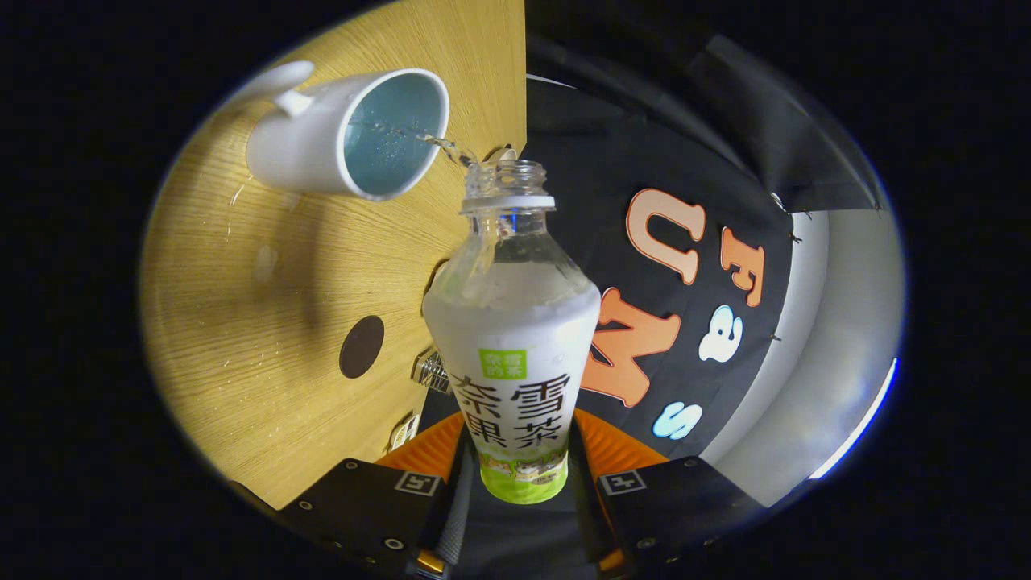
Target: Take the bottle from table, then pour the juice into the cup, finally place the bottle on the coaster
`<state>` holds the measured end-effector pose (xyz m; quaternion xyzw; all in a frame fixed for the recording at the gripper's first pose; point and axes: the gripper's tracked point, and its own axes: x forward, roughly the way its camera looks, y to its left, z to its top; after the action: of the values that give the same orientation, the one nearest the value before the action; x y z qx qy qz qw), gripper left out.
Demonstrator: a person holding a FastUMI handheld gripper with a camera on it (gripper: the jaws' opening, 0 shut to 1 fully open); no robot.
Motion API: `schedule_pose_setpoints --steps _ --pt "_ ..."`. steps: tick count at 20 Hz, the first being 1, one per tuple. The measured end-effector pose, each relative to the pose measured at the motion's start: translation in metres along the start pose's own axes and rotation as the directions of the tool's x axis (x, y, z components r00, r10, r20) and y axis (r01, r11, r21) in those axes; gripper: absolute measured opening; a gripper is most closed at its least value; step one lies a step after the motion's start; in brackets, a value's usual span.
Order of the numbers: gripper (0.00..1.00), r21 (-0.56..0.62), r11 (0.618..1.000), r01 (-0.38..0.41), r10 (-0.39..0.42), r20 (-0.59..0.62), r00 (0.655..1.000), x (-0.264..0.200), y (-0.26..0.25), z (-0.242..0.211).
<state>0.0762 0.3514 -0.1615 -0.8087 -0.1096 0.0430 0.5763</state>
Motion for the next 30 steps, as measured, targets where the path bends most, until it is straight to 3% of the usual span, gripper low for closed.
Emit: schedule_pose_setpoints --steps 30 --pt "0.57 -0.182 0.982 -0.054 0.061 0.029 0.998 -0.001 -0.011 0.010"
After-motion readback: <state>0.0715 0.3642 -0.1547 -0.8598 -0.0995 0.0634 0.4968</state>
